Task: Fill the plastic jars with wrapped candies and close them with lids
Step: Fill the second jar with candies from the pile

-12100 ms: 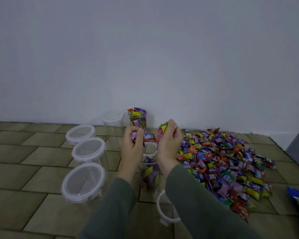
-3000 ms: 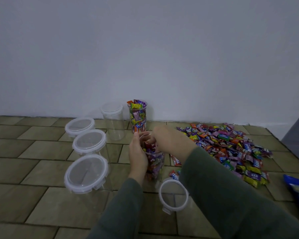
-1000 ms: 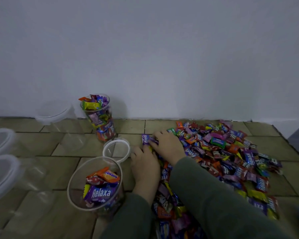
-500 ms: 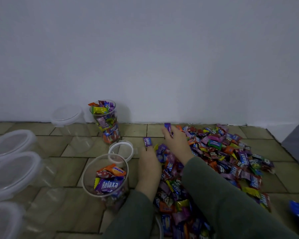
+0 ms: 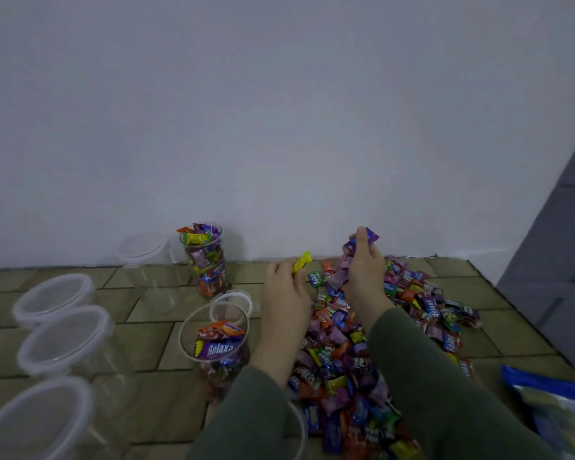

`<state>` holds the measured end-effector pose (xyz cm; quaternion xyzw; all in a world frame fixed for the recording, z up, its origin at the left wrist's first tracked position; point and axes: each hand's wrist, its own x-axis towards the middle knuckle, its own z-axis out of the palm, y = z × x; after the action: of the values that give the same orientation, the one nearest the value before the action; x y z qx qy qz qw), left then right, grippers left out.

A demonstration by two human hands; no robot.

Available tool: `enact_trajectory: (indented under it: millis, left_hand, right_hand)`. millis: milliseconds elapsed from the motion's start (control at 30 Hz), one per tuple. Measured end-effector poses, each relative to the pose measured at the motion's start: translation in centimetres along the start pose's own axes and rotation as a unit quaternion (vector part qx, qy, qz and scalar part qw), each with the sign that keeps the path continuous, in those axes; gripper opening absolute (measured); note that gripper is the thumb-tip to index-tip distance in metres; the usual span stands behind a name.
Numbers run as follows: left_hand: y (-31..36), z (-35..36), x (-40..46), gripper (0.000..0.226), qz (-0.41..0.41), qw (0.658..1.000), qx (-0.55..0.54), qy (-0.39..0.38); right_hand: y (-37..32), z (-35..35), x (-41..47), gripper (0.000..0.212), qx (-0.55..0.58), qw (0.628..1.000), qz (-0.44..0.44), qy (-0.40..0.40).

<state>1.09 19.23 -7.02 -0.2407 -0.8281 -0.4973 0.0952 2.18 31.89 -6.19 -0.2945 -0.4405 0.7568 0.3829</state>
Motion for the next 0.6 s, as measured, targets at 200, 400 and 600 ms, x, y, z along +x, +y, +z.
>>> enact_trajectory:
  millis: [200,400,600]
  left_hand:
    - [1.8,-4.6,-0.7,0.026,0.089,0.994,-0.024,0.050]
    - [-0.6,-9.5,-1.1,0.023,0.098,0.988,-0.034,0.113]
    - [-3.8,-12.8,-2.4,0.020,0.069,0.987,-0.054,0.134]
  right_hand:
    - [-2.4,2.0,-3.2,0.031,0.196,0.975,0.102,-0.013]
    - [-2.1,4.7,-7.5,0.031,0.181,0.973,0.126,-0.072]
    - [-0.1,7.8,-11.5,0.031,0.159,0.970,0.154,-0.100]
